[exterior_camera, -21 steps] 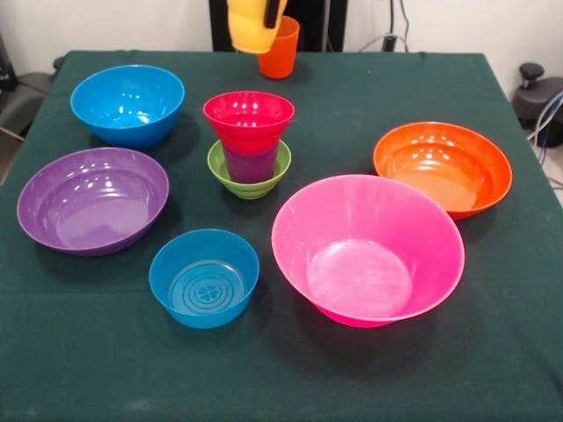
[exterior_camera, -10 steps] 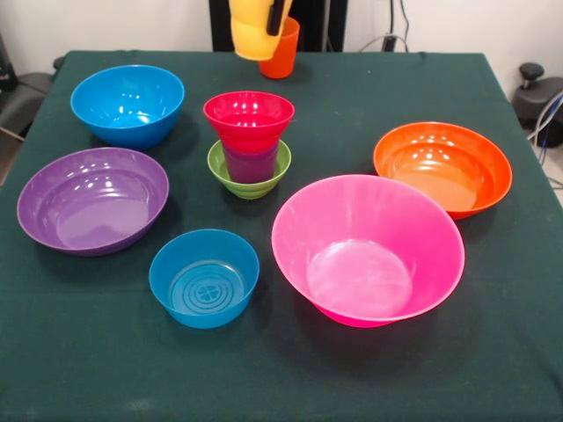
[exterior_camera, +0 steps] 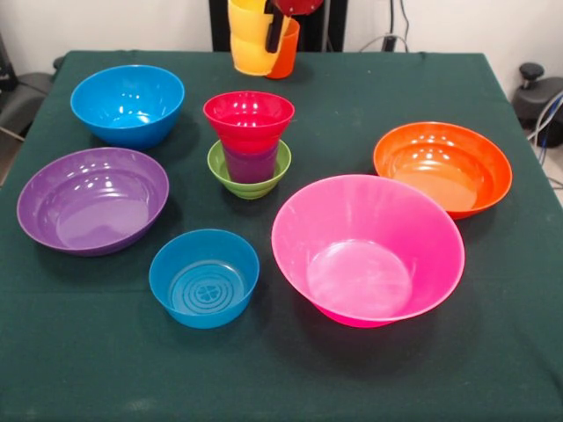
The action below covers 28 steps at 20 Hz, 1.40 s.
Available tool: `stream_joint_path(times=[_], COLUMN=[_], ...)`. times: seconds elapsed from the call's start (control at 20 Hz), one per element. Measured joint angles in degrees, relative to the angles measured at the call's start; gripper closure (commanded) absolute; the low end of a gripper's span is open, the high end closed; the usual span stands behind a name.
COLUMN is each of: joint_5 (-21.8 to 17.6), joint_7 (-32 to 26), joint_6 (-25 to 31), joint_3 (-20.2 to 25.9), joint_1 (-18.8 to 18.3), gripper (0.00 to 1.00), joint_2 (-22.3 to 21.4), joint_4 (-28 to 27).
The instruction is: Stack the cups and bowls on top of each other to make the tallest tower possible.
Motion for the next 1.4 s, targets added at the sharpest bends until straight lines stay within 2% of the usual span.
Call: stream_joint_path(times=[1.4], joint_5=[4.43], joint_7=[0.0], joint_6=[0.0], joint_3=[-2.81], joint_1=[0.28], gripper=[1.0], joint_2=[7.7], joint_4=[-8.62])
